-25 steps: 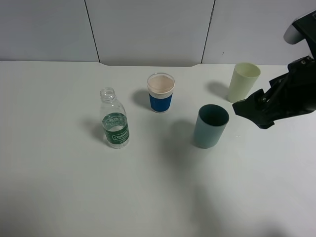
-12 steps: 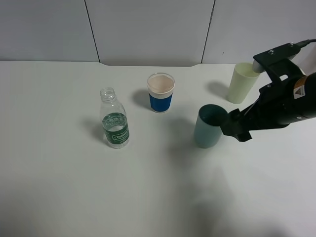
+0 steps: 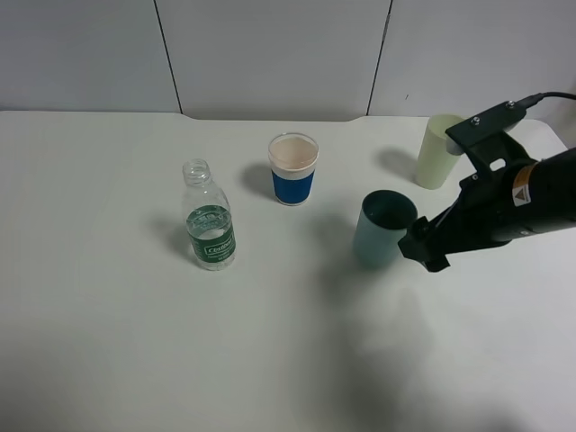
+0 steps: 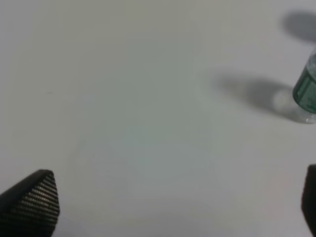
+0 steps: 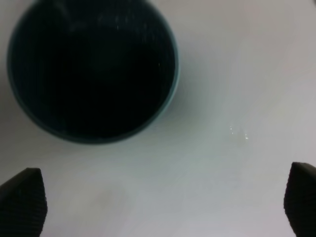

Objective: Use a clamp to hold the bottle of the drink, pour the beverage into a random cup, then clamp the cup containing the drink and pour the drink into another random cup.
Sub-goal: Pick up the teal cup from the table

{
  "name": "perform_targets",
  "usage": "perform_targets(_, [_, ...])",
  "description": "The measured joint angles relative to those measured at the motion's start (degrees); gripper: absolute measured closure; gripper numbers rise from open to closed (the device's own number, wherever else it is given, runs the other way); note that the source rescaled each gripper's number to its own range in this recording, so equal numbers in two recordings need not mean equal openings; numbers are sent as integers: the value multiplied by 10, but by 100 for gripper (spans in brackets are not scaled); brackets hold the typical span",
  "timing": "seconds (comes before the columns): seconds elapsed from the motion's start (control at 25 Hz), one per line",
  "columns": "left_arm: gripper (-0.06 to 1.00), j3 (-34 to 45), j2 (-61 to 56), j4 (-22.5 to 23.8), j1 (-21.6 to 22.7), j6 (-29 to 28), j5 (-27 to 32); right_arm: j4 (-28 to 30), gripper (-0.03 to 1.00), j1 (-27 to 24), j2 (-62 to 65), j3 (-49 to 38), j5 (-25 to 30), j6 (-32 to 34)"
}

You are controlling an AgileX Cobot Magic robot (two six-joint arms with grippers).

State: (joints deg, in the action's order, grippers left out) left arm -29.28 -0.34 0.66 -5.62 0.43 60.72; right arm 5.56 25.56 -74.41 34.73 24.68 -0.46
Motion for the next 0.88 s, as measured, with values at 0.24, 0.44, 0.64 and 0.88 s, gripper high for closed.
perform_targets(0.24, [-6,0,0,0,0,0,0,65,10,0,0,-82,-131,54])
perform_targets(0.44, [-6,0,0,0,0,0,-1,75,10,-9,-3,-101,-171,57])
perform_targets(0.64, [-6,0,0,0,0,0,-1,76,10,-26,-3,-101,-183,57])
perform_targets(0.88, [-6,0,0,0,0,0,-1,77,10,-30,-60,-101,-221,57])
